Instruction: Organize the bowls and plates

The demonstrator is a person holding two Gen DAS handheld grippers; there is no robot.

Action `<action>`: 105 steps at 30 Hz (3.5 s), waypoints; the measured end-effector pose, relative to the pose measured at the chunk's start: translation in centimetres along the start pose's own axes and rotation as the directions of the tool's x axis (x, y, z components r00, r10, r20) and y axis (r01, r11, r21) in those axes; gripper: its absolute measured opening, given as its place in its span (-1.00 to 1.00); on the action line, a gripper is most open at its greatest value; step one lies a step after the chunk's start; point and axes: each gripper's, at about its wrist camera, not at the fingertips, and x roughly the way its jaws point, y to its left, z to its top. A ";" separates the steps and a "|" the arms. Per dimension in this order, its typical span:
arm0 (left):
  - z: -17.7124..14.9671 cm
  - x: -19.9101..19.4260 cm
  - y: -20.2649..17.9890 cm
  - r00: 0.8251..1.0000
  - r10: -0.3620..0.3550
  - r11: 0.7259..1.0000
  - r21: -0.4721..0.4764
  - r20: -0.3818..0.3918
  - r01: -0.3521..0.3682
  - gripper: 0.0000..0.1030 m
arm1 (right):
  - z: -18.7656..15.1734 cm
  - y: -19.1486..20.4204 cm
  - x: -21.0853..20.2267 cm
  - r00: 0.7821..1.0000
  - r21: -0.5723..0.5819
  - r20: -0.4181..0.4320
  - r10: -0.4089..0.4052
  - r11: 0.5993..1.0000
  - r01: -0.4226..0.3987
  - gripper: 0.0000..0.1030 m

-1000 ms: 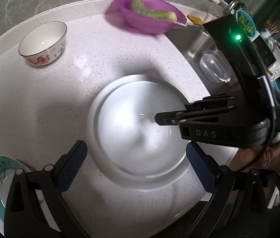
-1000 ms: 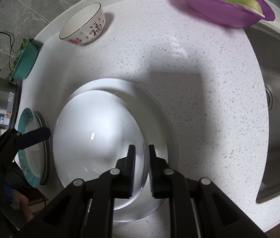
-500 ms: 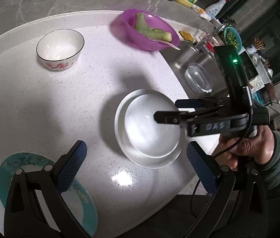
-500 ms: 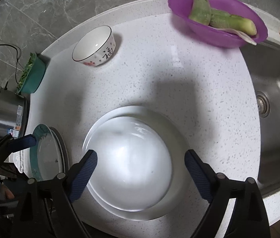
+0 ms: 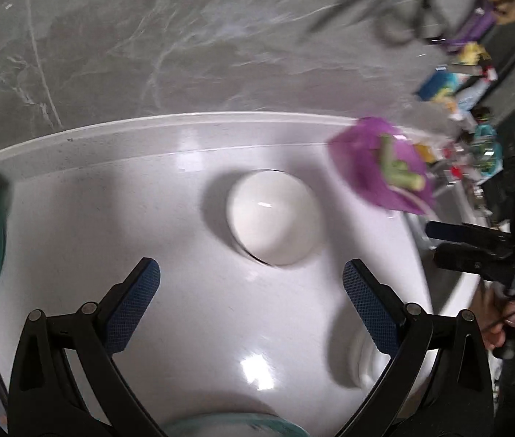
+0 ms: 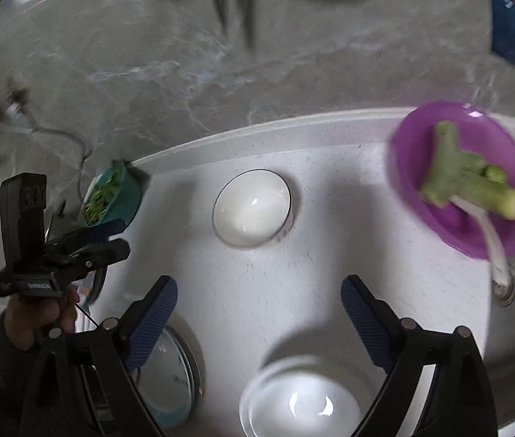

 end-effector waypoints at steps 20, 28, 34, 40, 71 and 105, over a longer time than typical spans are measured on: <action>3.2 15.4 3.6 0.981 -0.026 1.000 0.002 -0.195 0.027 0.12 | 6.1 -3.4 14.4 0.979 0.241 -0.200 0.031 0.970 0.019 0.53; 3.3 16.6 3.8 0.982 -0.060 0.998 -0.024 -0.181 0.056 -0.67 | 5.9 -4.0 16.7 0.966 0.254 -0.244 0.090 0.967 -0.026 -0.10; 3.6 16.9 3.1 0.984 -0.045 0.999 -0.027 -0.175 0.041 -0.82 | 5.4 -4.8 17.5 0.959 0.283 -0.269 0.091 0.959 -0.012 -0.62; 3.5 16.9 2.5 0.984 -0.006 1.000 -0.016 -0.177 0.003 -0.85 | 5.2 -4.3 17.3 0.960 0.256 -0.275 0.053 0.966 0.020 -0.69; -1.9 6.4 -9.3 0.994 -0.033 0.997 0.059 -0.104 0.040 -0.85 | -0.6 -3.9 3.9 0.984 0.270 -0.156 0.081 0.962 -0.036 -0.60; -19.8 8.1 -22.5 0.984 -0.004 0.993 0.112 -0.179 0.024 -0.81 | -15.8 -8.4 -2.2 0.981 0.273 -0.192 0.019 0.961 0.035 -0.57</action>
